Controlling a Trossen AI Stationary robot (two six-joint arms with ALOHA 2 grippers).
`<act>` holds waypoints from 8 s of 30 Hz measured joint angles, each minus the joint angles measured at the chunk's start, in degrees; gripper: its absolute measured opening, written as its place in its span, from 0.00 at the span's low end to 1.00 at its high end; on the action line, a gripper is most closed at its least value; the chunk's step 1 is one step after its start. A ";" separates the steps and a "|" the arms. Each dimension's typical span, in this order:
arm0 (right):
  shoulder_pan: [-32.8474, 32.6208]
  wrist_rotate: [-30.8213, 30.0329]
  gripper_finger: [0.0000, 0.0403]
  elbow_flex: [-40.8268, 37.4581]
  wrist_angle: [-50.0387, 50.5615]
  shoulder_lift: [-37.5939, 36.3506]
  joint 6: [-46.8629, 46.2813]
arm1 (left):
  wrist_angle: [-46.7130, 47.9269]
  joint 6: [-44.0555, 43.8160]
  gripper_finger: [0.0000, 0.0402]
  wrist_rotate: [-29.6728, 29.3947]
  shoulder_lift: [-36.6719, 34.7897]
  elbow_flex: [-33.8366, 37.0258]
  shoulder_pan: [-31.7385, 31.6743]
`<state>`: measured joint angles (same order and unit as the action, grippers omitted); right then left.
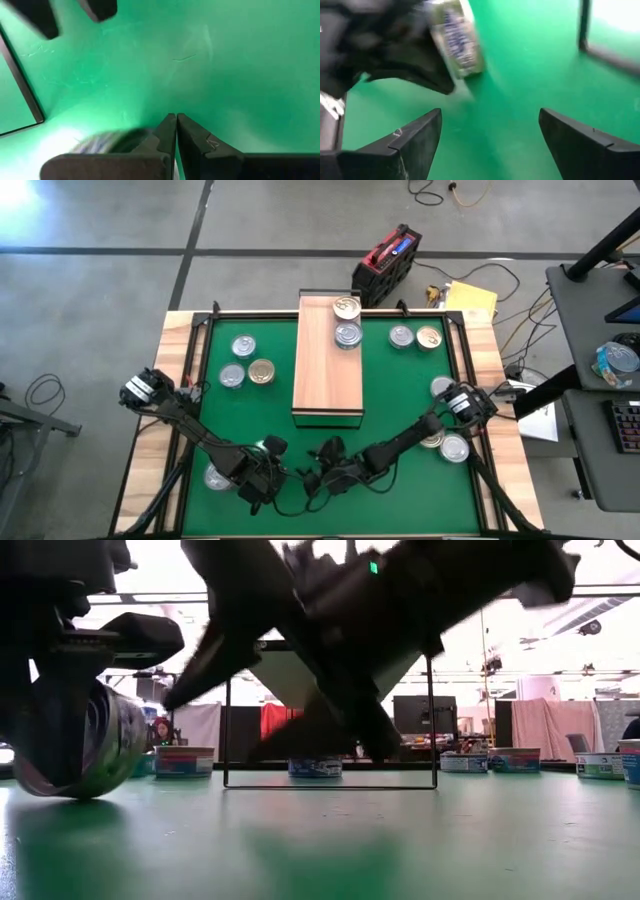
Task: Stack canned seafood by type on shelf
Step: Put the bottom green tuna can on the shelf
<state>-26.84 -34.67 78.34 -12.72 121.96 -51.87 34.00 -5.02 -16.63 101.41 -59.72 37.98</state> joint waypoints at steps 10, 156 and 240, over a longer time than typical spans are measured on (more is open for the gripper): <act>-0.03 -0.48 0.74 2.14 0.05 0.14 22.25 | 1.26 -1.11 0.00 -0.28 -2.52 -2.07 1.25; 10.50 24.85 0.51 55.63 45.57 21.45 60.64 | 30.47 -37.71 0.00 -8.38 -27.73 5.38 10.44; 38.12 44.99 0.32 -36.15 7.74 -62.06 -1.50 | 27.99 -24.51 0.00 -69.57 -31.10 5.49 11.77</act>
<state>11.28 10.33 42.19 -4.98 59.90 -53.37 61.99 -29.52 -86.20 70.30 -54.24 49.75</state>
